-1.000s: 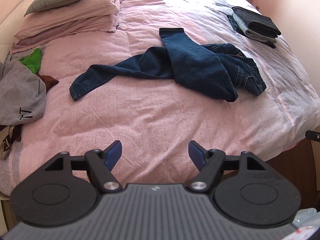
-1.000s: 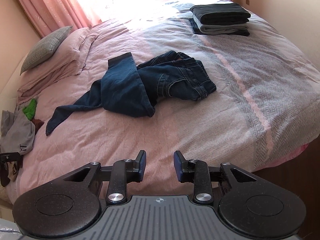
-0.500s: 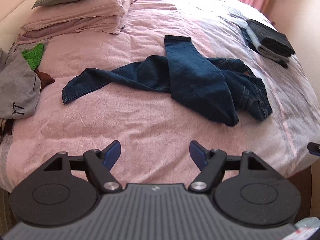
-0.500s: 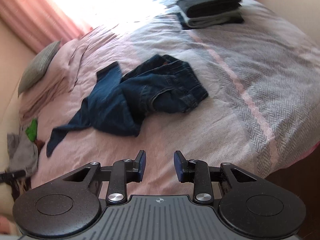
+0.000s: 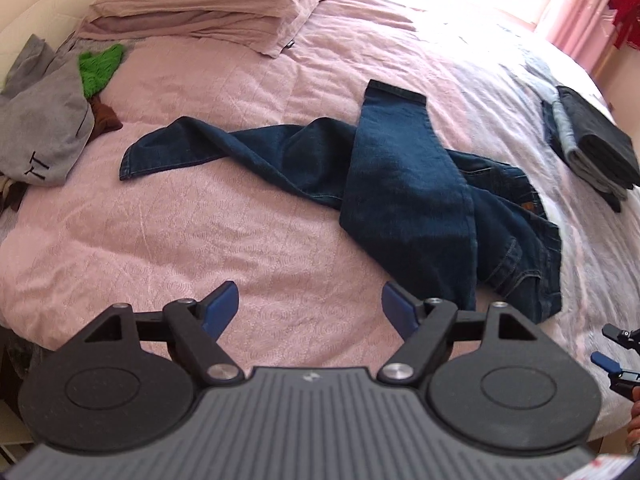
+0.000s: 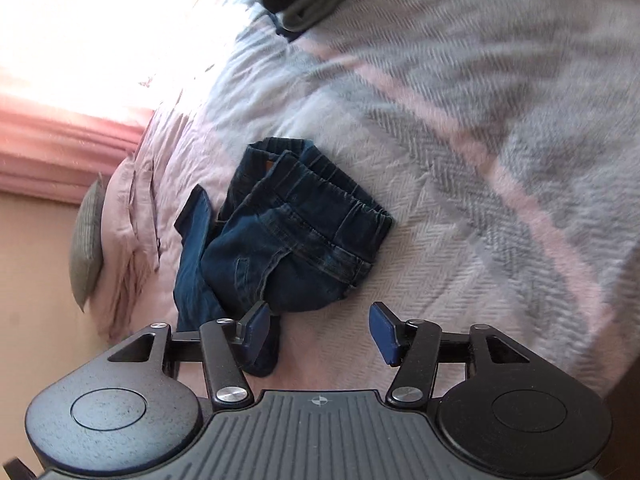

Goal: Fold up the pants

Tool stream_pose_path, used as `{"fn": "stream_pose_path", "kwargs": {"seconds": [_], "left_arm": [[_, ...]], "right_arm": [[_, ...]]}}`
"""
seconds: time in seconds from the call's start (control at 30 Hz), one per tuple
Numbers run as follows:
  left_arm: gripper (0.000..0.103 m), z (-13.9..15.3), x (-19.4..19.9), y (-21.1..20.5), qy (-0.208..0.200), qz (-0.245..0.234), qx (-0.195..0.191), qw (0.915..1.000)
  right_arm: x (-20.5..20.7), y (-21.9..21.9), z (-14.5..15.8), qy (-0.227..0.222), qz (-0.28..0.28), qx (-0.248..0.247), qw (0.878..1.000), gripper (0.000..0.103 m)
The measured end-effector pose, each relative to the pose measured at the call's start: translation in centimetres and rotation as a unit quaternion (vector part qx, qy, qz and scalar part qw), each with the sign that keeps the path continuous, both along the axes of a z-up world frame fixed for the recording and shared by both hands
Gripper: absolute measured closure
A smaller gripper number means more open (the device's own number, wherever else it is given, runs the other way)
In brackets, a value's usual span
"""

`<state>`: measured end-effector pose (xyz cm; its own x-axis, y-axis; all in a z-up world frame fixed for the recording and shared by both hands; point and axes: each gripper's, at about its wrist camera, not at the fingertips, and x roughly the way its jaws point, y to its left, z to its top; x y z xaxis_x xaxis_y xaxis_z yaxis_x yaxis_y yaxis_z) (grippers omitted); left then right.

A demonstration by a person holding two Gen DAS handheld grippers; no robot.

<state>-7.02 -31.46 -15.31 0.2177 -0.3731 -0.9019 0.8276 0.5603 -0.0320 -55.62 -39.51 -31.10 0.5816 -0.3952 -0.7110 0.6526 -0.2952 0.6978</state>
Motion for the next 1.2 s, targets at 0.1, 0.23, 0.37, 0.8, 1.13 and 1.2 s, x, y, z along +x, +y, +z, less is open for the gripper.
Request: {"fn": "stream_pose_path", "kwargs": {"seconds": [0.1, 0.23, 0.37, 0.8, 1.13, 1.2], "left_arm": [[0.027, -1.6, 0.5, -1.2, -0.007, 0.003, 0.007, 0.9999], [0.027, -4.3, 1.4, -4.0, -0.01, -0.004, 0.015, 0.9998], [0.025, -6.6, 1.4, -8.2, -0.014, -0.03, 0.01, 0.9994], [0.015, -13.2, -3.6, -29.6, -0.018, -0.166, 0.004, 0.9859], [0.068, -21.8, -6.4, -36.1, -0.159, -0.261, 0.154, 0.9397], [0.096, -20.7, -4.0, -34.8, -0.117, -0.243, 0.112, 0.9565]], "right_arm": [[-0.3, -0.8, -3.4, -0.025, -0.046, 0.012, 0.999, 0.05], [-0.7, -1.8, -8.0, -0.064, -0.116, 0.013, 0.991, 0.05], [0.1, -2.9, -11.3, -0.071, -0.147, 0.006, 0.987, 0.05], [1.6, -3.4, -14.6, -0.135, -0.198, -0.037, 0.97, 0.052], [2.5, -3.9, -14.5, -0.124, -0.206, -0.032, 0.97, 0.051], [2.7, -4.0, -14.5, -0.129, -0.201, -0.039, 0.97, 0.052]]}}
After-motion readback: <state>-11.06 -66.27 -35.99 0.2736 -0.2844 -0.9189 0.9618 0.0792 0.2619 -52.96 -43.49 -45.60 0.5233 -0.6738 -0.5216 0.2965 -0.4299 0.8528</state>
